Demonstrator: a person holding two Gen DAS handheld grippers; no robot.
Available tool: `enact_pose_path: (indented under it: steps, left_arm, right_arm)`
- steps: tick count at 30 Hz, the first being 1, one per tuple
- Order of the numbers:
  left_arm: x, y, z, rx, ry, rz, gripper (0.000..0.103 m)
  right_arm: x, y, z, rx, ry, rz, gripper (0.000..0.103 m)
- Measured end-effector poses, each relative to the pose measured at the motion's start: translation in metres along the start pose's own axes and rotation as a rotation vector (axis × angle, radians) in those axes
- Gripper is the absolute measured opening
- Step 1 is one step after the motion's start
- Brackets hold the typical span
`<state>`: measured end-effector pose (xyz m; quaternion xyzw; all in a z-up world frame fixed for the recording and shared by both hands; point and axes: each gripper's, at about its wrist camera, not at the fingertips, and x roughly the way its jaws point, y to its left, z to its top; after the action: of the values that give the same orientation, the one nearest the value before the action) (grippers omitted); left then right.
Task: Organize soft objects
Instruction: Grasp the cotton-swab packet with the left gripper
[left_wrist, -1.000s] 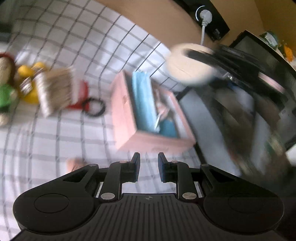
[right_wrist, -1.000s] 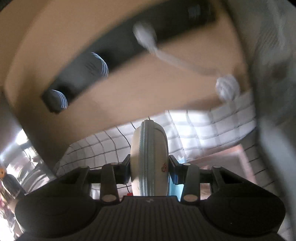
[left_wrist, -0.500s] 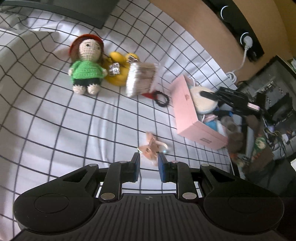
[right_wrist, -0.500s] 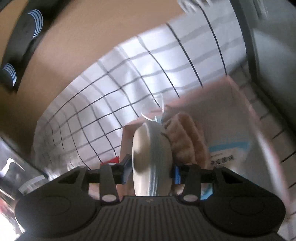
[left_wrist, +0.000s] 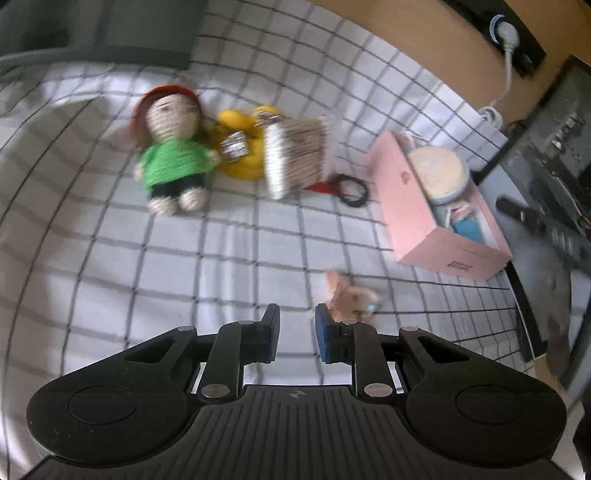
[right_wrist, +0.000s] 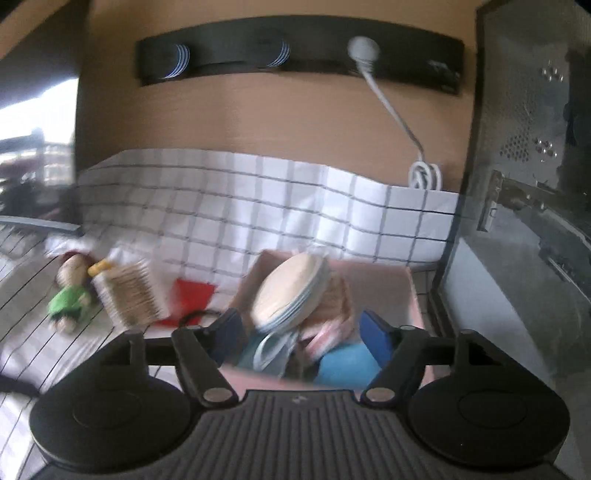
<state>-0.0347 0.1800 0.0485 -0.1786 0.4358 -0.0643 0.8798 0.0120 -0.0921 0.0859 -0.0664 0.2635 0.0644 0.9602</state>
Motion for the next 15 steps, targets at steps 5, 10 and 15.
enact_pose_path:
  steps: [5, 10, 15]
  left_arm:
    - [0.014, -0.012, 0.025, 0.063, -0.047, 0.018, 0.023]
    - [0.021, -0.024, 0.073, 0.206, -0.128, 0.058, 0.023]
    - [0.039, -0.042, 0.123, 0.404, -0.170, 0.068, 0.023]
  right_arm:
    - [-0.030, 0.018, -0.024, -0.059, 0.017, 0.089, 0.075]
    - [-0.045, 0.028, -0.038, -0.075, 0.031, 0.110, 0.079]
    - [-0.052, 0.038, -0.053, -0.157, 0.083, 0.101, 0.079]
